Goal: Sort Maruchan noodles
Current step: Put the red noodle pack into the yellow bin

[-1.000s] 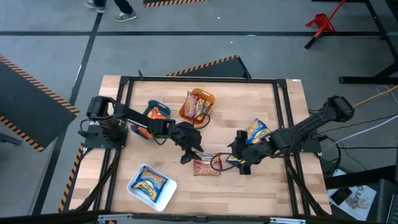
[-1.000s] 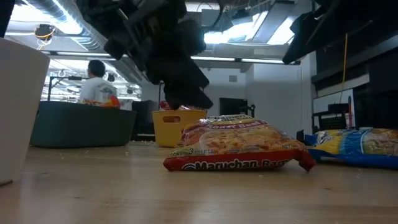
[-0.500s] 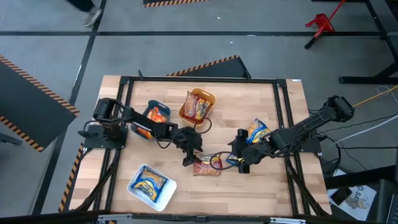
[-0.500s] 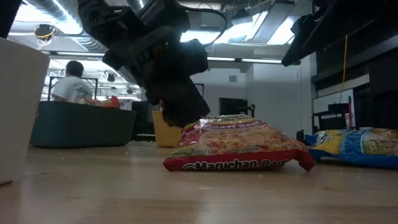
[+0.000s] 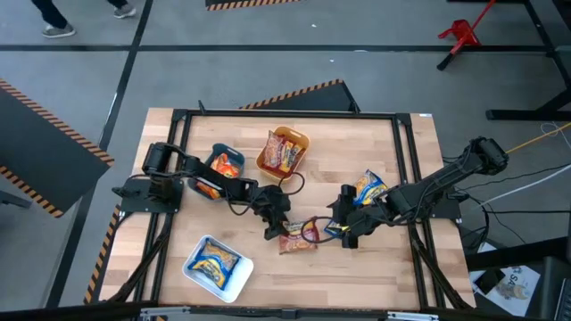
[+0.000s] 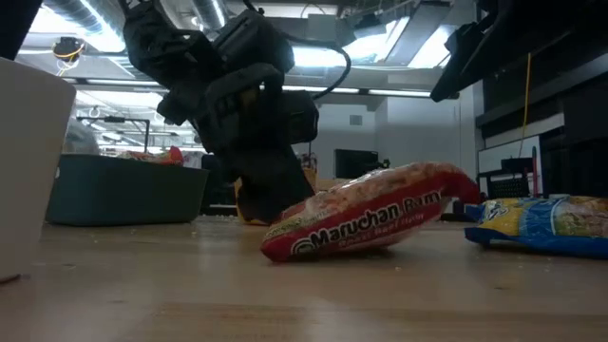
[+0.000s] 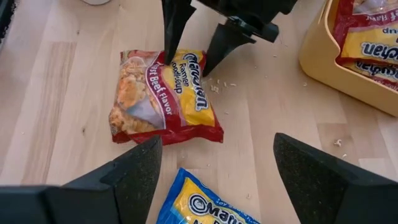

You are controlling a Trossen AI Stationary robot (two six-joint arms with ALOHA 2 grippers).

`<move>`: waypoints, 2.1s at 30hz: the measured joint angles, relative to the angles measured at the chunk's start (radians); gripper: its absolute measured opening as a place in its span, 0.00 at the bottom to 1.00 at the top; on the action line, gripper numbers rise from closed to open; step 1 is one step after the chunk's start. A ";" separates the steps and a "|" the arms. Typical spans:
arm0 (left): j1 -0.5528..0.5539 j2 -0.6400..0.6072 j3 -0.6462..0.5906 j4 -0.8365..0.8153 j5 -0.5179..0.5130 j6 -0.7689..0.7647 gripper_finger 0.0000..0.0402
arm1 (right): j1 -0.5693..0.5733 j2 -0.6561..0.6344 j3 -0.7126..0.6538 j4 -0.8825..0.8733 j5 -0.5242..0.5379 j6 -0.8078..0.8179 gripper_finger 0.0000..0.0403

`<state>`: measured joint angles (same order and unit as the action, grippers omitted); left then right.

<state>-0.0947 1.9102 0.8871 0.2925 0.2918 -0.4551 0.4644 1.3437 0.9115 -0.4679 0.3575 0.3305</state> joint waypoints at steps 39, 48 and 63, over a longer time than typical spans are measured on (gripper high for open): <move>0.135 -0.308 -0.002 0.164 -0.195 -0.319 0.00 | 0.001 -0.258 -0.001 -0.049 0.201 0.139 0.73; 0.324 -0.433 -0.002 -0.004 -0.256 -0.239 0.00 | 0.001 -0.271 -0.001 -0.091 0.234 0.112 0.73; 0.484 -0.342 -0.070 -0.095 -0.205 -0.262 0.00 | 0.000 -0.271 -0.001 -0.145 0.235 0.082 0.73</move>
<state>0.3894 1.5681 0.8173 0.1970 0.0869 -0.7170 0.4644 1.0725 0.9108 -0.6126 0.5922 0.4120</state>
